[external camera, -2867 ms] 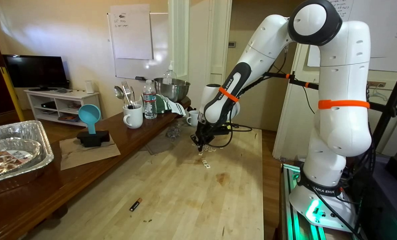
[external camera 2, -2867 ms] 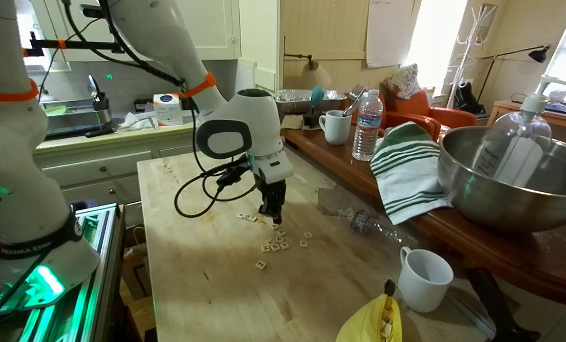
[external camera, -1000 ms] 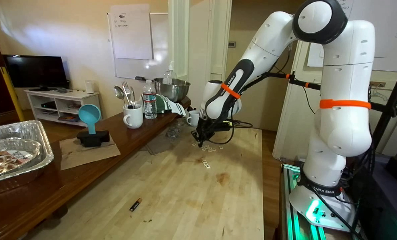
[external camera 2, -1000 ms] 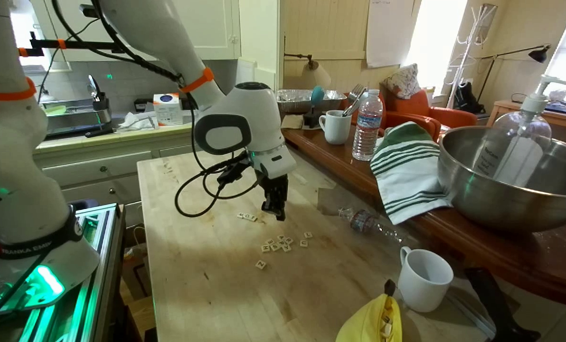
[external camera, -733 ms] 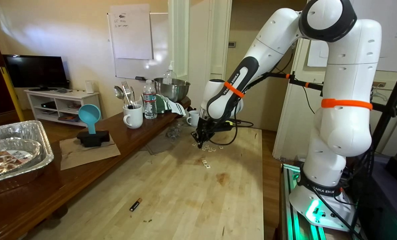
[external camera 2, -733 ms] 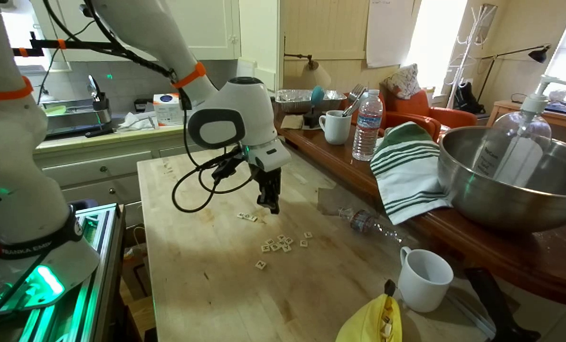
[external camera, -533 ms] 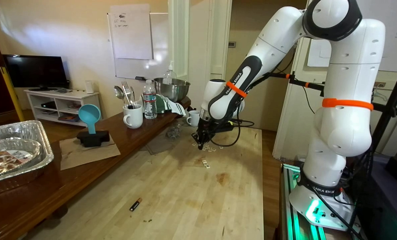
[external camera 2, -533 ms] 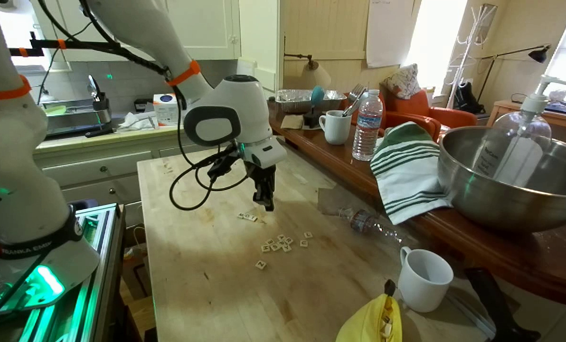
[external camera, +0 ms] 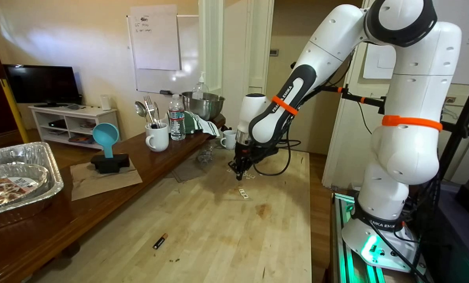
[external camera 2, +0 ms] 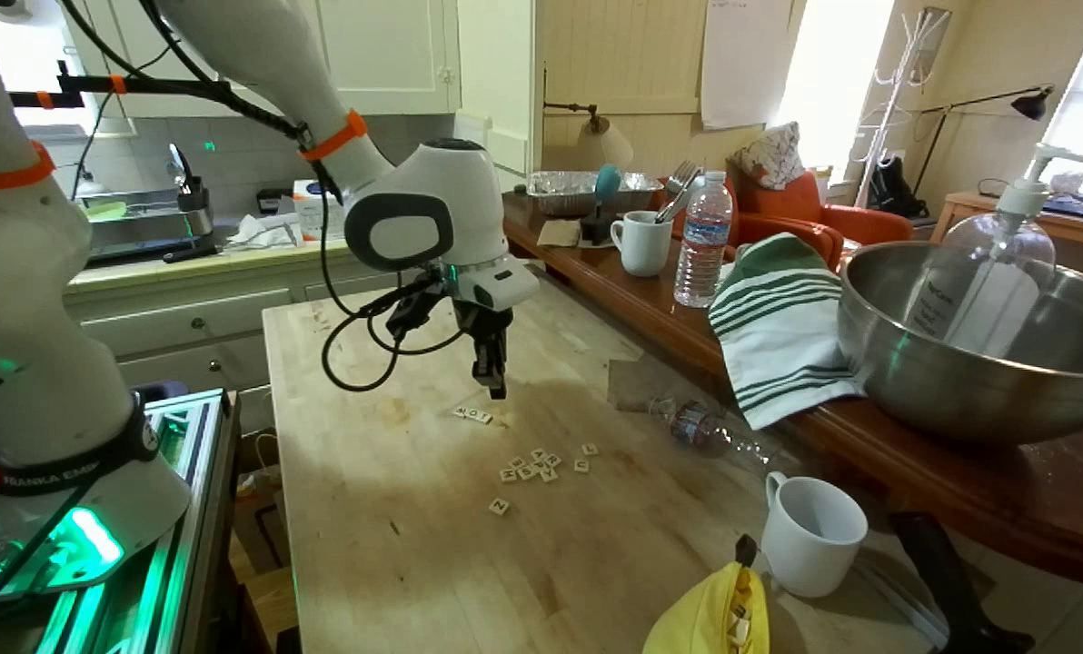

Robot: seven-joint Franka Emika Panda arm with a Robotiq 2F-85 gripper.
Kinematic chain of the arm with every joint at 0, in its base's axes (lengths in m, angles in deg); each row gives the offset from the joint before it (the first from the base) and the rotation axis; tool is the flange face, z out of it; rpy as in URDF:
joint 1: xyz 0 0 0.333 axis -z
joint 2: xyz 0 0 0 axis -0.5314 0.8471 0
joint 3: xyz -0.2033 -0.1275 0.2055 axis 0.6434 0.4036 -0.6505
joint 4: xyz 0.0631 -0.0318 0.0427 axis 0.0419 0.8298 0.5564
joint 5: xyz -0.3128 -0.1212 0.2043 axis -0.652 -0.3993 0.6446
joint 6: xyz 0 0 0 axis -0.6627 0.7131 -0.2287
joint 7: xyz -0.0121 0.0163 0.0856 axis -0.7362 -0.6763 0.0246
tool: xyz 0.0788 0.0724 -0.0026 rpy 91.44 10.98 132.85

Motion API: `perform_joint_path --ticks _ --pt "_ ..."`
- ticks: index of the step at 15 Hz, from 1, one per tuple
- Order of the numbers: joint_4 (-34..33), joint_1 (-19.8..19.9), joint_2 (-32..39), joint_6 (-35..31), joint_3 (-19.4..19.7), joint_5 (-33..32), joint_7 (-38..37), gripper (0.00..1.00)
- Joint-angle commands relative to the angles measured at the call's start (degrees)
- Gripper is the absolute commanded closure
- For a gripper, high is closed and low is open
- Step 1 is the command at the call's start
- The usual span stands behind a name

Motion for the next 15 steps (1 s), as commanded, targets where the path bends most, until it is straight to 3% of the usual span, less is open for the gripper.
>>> perform_joint_path --ticks 1,15 --pt "0.86 0.42 -0.75 1.87 -0.67 -2.05 0.91 1.0" --pt "1.02 0.69 2.66 0.77 -0.45 -4.27 3.17 1.0"
